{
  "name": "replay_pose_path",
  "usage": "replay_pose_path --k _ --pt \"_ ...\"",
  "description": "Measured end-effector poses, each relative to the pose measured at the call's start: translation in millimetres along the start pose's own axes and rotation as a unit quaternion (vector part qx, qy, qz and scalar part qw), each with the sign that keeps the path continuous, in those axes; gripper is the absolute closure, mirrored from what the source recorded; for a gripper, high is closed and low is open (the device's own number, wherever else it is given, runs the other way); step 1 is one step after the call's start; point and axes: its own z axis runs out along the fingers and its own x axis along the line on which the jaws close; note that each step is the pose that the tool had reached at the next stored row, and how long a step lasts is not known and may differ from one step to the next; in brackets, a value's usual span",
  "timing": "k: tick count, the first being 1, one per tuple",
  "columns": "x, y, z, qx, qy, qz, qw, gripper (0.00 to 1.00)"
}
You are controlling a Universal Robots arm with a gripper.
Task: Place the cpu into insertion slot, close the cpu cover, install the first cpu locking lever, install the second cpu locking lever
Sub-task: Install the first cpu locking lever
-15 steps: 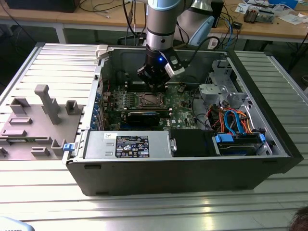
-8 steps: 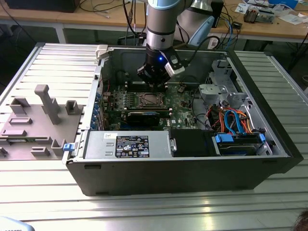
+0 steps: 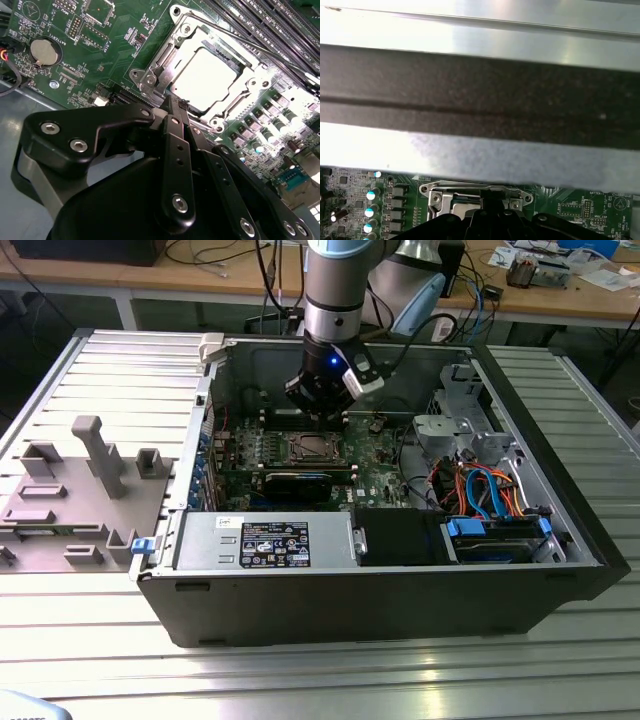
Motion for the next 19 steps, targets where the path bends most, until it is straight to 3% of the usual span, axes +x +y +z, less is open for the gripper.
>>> replay_pose_path --k 12,19 --pt "0.1 -0.1 -5.0 0.0015 0.0001 0.0 1.0 0.89" --pt "0.4 -4.0 -5.3 0.0017 0.0002 0.0 1.0 0.89"
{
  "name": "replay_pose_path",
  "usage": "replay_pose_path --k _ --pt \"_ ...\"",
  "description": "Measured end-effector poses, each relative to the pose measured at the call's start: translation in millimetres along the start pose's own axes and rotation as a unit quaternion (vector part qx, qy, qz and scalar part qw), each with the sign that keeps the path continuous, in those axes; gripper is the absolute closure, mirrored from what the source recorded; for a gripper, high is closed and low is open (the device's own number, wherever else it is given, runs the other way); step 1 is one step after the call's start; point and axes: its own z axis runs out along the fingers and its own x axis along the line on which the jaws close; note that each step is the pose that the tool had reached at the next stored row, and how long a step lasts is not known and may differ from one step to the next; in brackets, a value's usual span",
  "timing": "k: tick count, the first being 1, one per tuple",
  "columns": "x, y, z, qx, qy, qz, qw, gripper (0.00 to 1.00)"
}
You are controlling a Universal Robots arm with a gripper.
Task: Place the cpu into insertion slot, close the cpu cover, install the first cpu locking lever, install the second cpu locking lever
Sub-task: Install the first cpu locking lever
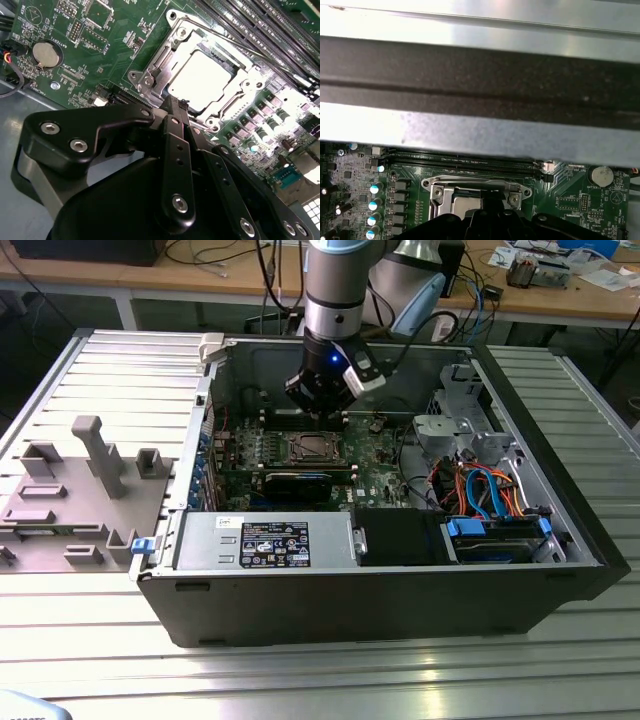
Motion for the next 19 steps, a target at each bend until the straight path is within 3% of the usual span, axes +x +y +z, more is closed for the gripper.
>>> replay_pose_path --k 19 --pt "1.3 -13.3 -0.4 0.0014 0.0002 0.0 1.0 0.89"
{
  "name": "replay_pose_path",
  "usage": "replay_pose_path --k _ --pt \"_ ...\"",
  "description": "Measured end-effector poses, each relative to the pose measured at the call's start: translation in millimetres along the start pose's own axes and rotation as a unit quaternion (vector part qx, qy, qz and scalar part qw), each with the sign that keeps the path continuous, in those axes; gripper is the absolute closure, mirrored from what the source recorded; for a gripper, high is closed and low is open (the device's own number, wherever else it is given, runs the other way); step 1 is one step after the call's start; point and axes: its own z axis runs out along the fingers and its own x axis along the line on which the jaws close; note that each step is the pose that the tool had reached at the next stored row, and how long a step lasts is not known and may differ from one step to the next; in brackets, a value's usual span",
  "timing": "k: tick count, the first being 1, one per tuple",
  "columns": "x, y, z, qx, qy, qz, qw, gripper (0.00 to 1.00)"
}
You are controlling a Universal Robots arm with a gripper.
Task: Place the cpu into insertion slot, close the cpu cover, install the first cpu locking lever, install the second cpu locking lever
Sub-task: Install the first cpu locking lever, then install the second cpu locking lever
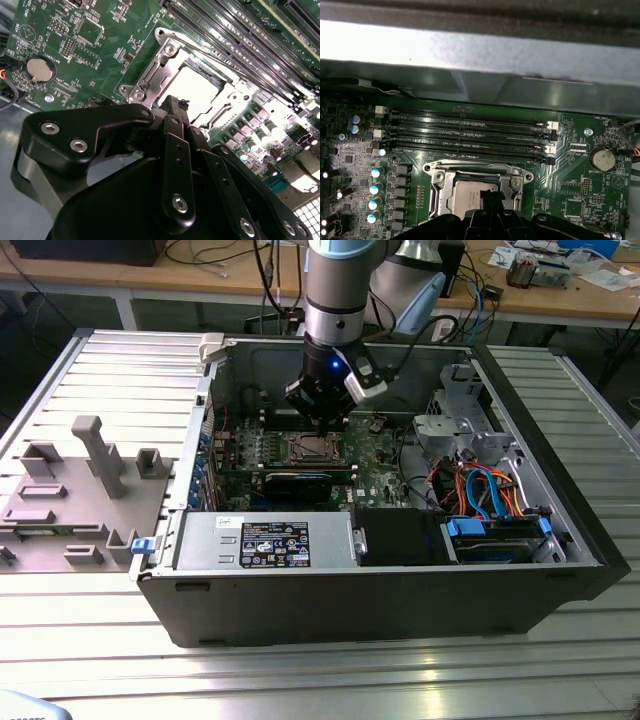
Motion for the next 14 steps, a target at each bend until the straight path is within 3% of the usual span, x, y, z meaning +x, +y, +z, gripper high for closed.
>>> replay_pose_path --k 7,9,11,14 --pt "0.0 0.0 -8.4 0.0002 0.0 0.0 1.0 0.89" --pt "0.0 0.0 -12.8 0.0005 0.0 0.0 1.0 0.89" --pt "0.0 0.0 -23.2 0.0008 0.0 0.0 1.0 0.89" --pt "0.2 -1.5 -23.7 0.001 0.0002 0.0 1.0 0.89"
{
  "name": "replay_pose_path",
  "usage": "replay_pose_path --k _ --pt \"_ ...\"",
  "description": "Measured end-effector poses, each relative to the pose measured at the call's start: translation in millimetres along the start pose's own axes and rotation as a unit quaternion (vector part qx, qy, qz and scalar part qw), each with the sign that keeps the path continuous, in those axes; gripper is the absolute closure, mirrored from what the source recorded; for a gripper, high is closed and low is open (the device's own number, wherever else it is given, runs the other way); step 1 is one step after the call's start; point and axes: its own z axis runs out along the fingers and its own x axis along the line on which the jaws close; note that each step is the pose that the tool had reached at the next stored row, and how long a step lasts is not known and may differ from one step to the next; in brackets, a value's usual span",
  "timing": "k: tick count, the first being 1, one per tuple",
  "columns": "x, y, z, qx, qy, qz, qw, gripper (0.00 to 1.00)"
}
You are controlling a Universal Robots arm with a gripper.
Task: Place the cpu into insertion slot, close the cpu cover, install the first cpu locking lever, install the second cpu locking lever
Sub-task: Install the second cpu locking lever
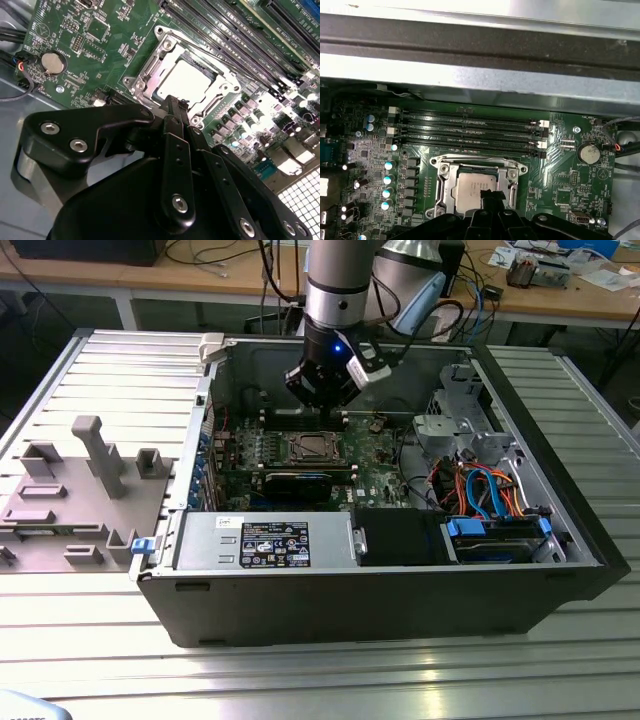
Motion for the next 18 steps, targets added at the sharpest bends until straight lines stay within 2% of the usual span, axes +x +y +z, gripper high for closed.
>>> replay_pose_path --k 4,11,18 --pt "0.6 -5.9 0.1 -0.0001 -0.0001 0.0 1.0 0.89" --pt "2.2 -22.2 0.2 -0.0001 -0.0001 0.0 1.0 0.89" --pt "2.9 -30.3 0.3 -0.0001 -0.0001 0.0 1.0 0.89"
